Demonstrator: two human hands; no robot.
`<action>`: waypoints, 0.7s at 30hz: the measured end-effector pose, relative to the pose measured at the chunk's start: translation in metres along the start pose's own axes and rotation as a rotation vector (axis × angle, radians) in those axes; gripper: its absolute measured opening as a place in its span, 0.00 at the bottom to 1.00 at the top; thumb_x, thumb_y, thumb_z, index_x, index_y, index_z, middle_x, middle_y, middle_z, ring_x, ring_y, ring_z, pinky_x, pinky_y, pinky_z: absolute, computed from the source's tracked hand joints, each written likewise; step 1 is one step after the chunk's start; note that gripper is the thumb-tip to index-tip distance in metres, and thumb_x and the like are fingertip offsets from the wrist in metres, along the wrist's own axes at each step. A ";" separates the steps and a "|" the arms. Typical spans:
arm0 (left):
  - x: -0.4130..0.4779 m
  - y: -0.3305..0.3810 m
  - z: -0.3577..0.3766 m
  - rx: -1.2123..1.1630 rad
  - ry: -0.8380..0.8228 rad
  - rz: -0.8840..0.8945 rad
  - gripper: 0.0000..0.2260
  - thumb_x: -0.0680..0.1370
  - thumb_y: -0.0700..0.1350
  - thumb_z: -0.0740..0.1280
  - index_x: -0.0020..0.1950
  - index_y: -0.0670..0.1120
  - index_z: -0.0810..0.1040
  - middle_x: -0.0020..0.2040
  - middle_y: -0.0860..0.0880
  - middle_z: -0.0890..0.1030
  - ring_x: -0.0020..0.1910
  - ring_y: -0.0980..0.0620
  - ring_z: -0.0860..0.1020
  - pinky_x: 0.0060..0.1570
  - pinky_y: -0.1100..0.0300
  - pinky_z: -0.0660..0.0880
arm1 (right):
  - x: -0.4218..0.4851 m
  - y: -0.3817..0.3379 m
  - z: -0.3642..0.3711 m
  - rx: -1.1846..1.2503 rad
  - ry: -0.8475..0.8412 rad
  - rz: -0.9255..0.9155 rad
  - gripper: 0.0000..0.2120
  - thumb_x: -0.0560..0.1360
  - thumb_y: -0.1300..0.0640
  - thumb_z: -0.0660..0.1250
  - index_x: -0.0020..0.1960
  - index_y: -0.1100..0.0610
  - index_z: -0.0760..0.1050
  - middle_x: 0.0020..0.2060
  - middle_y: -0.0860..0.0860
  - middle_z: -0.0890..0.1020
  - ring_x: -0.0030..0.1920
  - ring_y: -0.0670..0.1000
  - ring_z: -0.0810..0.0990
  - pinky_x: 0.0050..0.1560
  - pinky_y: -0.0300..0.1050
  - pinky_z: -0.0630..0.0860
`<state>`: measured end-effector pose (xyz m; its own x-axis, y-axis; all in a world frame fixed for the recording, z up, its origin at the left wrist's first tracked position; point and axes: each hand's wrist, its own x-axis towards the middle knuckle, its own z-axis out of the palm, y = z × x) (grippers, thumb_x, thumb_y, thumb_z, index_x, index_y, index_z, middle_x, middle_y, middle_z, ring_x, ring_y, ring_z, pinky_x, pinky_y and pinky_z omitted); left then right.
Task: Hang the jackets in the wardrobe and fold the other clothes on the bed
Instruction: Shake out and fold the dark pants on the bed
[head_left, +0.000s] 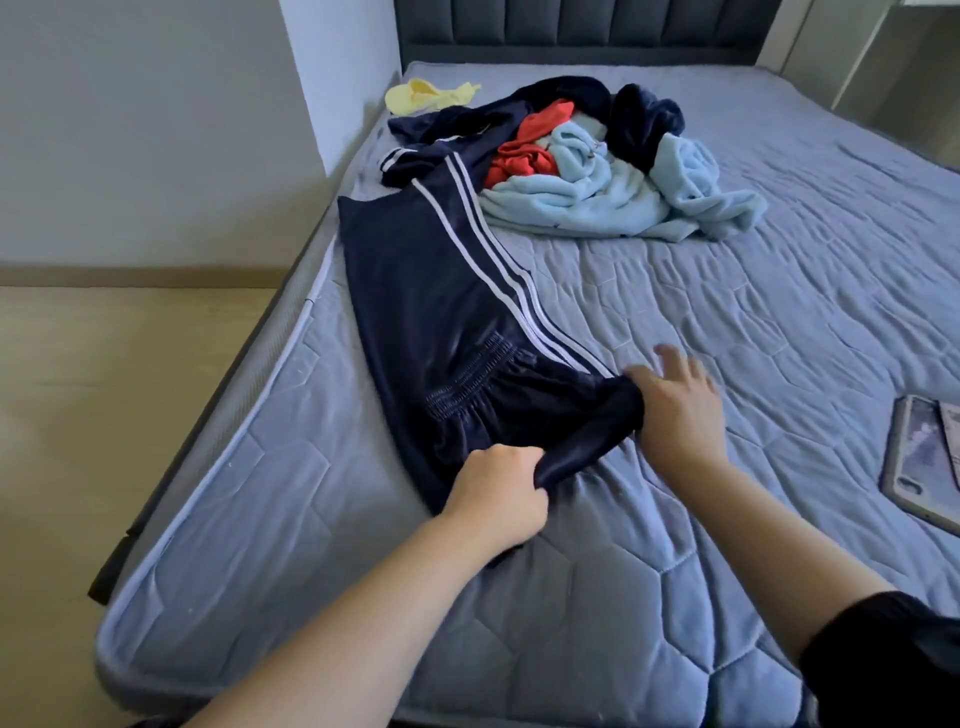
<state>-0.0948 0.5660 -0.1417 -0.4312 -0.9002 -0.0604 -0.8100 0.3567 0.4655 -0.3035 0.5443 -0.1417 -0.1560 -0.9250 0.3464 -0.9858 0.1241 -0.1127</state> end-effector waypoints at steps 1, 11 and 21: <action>0.002 0.011 0.007 0.041 -0.011 -0.009 0.07 0.73 0.41 0.62 0.36 0.46 0.66 0.36 0.48 0.75 0.41 0.40 0.73 0.38 0.55 0.68 | 0.001 0.009 -0.001 0.012 -0.081 0.135 0.20 0.68 0.67 0.67 0.59 0.60 0.74 0.59 0.62 0.73 0.55 0.65 0.73 0.52 0.56 0.70; 0.057 0.139 0.045 0.065 -0.142 -0.007 0.11 0.76 0.38 0.60 0.56 0.42 0.77 0.55 0.40 0.79 0.56 0.38 0.76 0.49 0.52 0.73 | 0.025 0.086 -0.041 1.120 -0.546 0.904 0.16 0.76 0.47 0.64 0.51 0.61 0.75 0.41 0.58 0.81 0.40 0.59 0.82 0.41 0.51 0.79; 0.082 0.158 0.057 -0.535 0.111 0.297 0.13 0.75 0.36 0.63 0.55 0.43 0.83 0.55 0.48 0.83 0.56 0.53 0.79 0.59 0.66 0.70 | 0.002 0.189 -0.051 0.217 -0.089 0.943 0.20 0.72 0.66 0.63 0.64 0.63 0.69 0.60 0.65 0.75 0.62 0.64 0.73 0.59 0.53 0.70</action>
<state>-0.2808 0.5627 -0.1237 -0.5409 -0.8123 0.2184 -0.3378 0.4475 0.8280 -0.4930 0.5840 -0.1147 -0.8621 -0.5048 -0.0449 -0.4243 0.7674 -0.4807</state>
